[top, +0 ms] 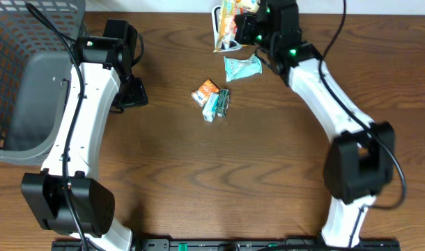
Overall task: Scan the item barcode
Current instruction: 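Grasp the yellow pack with the right gripper and raise it to the scanner, then carry the yellow pack to the right edge of the table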
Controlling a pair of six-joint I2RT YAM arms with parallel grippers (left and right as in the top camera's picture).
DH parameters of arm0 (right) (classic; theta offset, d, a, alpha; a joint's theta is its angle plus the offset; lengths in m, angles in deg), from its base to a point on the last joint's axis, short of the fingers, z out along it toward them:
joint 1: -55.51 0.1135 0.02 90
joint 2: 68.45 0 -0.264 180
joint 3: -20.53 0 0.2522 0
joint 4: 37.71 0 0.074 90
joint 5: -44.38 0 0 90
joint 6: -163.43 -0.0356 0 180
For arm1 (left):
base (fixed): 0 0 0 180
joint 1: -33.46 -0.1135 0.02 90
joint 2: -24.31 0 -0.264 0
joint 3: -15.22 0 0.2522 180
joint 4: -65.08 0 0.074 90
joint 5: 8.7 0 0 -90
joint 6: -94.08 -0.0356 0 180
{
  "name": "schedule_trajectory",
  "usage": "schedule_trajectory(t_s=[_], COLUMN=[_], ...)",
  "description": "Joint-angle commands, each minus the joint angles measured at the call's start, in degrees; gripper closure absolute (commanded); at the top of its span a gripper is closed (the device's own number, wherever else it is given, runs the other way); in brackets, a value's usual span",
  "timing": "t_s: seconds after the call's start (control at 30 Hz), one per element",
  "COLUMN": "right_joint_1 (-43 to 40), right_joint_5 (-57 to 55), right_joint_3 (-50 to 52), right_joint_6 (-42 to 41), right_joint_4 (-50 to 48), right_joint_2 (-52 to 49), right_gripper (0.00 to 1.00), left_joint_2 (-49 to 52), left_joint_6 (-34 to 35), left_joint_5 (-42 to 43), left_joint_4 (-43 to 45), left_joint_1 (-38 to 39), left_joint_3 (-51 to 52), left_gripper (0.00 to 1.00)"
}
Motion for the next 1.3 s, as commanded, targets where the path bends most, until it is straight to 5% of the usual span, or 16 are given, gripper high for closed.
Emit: schedule_trajectory(t_s=[0.0, 0.17, 0.3, 0.4, 0.8, 1.27], right_joint_1=[-1.6, -3.6, -5.5, -6.3, -8.1, -28.1], right_joint_5=[4.8, 13.6, 18.5, 19.9, 20.0, 3.5], right_joint_3=[-10.6, -23.4, -25.4, -25.4, -28.9, -34.8], right_joint_6=[-9.4, -18.5, -29.4, -29.8, -17.6, 8.9], right_joint_4=[3.0, 9.0, 9.0, 10.5, 18.2, 53.1], right_joint_2=[-7.3, -17.0, -20.3, -21.0, -20.3, -16.9], right_gripper=[0.99, 0.99, 0.99, 0.99, 0.99, 0.99], left_joint_2=[-0.1, -0.1, -0.1, -0.1, -0.1, -0.1], left_joint_6=[-0.7, -0.7, -0.8, -0.7, -0.7, -0.7], left_joint_5=[-1.1, -1.1, -1.1, -1.1, -1.1, -1.1], left_joint_4=[-0.2, -0.2, -0.2, -0.2, -0.2, -0.2], left_joint_1=[-0.2, -0.2, -0.2, -0.2, -0.2, -0.2], left_joint_3=[0.2, 0.2, 0.2, 0.2, 0.2, 0.2], left_gripper=[0.03, 0.02, 0.02, 0.02, 0.02, 0.02])
